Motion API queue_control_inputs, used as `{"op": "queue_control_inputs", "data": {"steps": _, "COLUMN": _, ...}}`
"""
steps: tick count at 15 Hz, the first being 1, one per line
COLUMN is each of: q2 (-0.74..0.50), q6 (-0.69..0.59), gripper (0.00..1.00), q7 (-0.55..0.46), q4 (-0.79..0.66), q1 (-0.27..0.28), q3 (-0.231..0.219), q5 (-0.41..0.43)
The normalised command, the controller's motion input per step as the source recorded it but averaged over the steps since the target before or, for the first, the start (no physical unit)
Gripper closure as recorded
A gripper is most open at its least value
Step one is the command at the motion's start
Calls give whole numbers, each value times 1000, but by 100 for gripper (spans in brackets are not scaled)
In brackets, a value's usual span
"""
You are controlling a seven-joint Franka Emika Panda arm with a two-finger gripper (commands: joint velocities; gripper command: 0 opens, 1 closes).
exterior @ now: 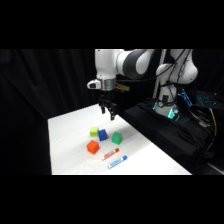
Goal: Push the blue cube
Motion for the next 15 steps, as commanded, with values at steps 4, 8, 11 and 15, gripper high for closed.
{"op": "queue_control_inputs", "data": {"steps": 4, "q2": 143, "q6": 9, "gripper": 0, "q7": 75, "q4": 159, "q1": -43, "q3": 1, "q5": -38}}
{"op": "queue_control_inputs", "data": {"steps": 8, "q2": 243, "q6": -4, "gripper": 0, "q7": 65, "q4": 340, "q1": -78, "q3": -36, "q5": -41}}
{"op": "queue_control_inputs", "data": {"steps": 11, "q2": 222, "q6": -9, "gripper": 25, "q7": 64, "q4": 315, "q1": -70, "q3": -31, "q5": -40}}
{"op": "queue_control_inputs", "data": {"steps": 15, "q2": 163, "q6": 40, "gripper": 52, "q7": 35, "q4": 136, "q1": -45, "q3": 5, "q5": 0}}
